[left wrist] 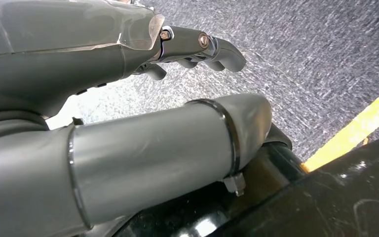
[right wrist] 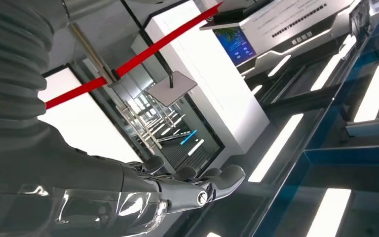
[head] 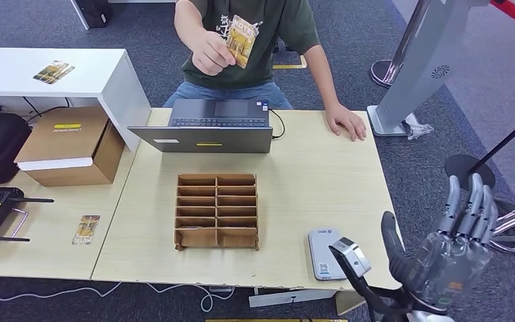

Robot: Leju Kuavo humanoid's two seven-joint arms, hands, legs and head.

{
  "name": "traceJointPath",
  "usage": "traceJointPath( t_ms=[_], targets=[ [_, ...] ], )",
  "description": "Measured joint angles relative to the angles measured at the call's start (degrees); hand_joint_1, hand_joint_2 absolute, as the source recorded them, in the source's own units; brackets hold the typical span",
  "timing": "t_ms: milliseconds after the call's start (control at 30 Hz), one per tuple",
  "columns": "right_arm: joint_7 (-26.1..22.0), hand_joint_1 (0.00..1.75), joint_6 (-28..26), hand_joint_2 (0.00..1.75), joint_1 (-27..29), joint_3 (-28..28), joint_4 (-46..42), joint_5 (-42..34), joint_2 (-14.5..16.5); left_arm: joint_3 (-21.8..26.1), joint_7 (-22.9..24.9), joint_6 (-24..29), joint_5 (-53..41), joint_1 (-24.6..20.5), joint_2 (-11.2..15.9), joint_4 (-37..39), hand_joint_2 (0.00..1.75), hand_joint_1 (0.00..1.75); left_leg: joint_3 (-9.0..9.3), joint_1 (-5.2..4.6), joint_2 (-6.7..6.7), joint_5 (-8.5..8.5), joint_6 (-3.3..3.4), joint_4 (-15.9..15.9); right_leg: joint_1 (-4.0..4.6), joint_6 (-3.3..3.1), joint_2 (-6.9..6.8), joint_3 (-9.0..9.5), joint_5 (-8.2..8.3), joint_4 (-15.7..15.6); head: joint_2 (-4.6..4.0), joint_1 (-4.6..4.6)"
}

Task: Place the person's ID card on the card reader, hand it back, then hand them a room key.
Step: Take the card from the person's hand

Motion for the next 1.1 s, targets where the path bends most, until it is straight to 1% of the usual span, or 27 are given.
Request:
traceJointPath(
  t_ms=[133, 333, 433, 567, 800, 1100],
  targets=[
    [2.51, 0.0, 0.47, 1.75, -5.03, 2.43, 1.9, 0.0, -1.86, -1.05, -0.31, 0.09, -0.01, -0.09, 0.34, 0.19, 0.0, 0.0, 0.0, 0.0, 0.01, 0.02, 0.01, 0.0, 0.0, -0.01, 0.02, 0.01, 0.03, 0.0, 0.0, 0.0],
    [5.21, 0.0, 3.42, 1.75, -13.5, 7.42, 5.64, -0.03, -5.43, -2.73, -1.09, 0.4, -0.01, -0.2, 0.89, 0.87, 0.0, 0.0, 0.0, 0.0, 0.0, 0.1, 0.0, 0.0, 0.0, 0.0, 0.01, 0.01, 0.09, 0.01, 0.0, 0.01],
    [5.63, 0.0, 6.02, 1.75, -17.47, 10.3, 8.13, -0.33, -6.98, -3.16, -1.56, 0.5, -0.01, -0.27, 1.15, 1.21, 0.0, 0.0, -0.01, 0.01, 0.01, 0.12, -0.02, 0.0, 0.01, 0.0, 0.04, -0.01, 0.11, 0.03, 0.0, 0.01],
    [5.75, 0.0, 10.65, 1.75, -25.18, 14.35, 12.67, -0.97, -8.5, -4.49, -1.81, 0.54, -0.01, -0.42, 1.47, 1.62, 0.0, 0.0, 0.01, 0.01, 0.03, 0.19, -0.03, 0.01, 0.01, -0.06, 0.07, -0.04, 0.17, 0.04, 0.0, 0.0],
    [5.46, 0.0, 17.53, 1.75, -36.92, 19.17, 22.02, -4.39, -10.05, -6.87, -1.79, 0.14, -0.01, -0.56, 1.96, 1.93, 0.0, 0.0, 0.01, 0.01, 0.02, 0.24, -0.03, 0.01, 0.01, -0.04, 0.06, -0.04, 0.24, 0.04, 0.0, 0.0],
    [5.44, 0.0, 21.9, 1.75, -49.33, 22.83, 35.35, -5.78, -10.44, -9.71, -1.27, -0.7, -0.01, -1.15, 2.43, 2.27, 0.0, 0.0, -0.02, 0.0, 0.0, 0.28, -0.03, 0.02, 0.0, -0.04, 0.04, -0.05, 0.28, 0.04, 0.0, 0.0]
  ],
)
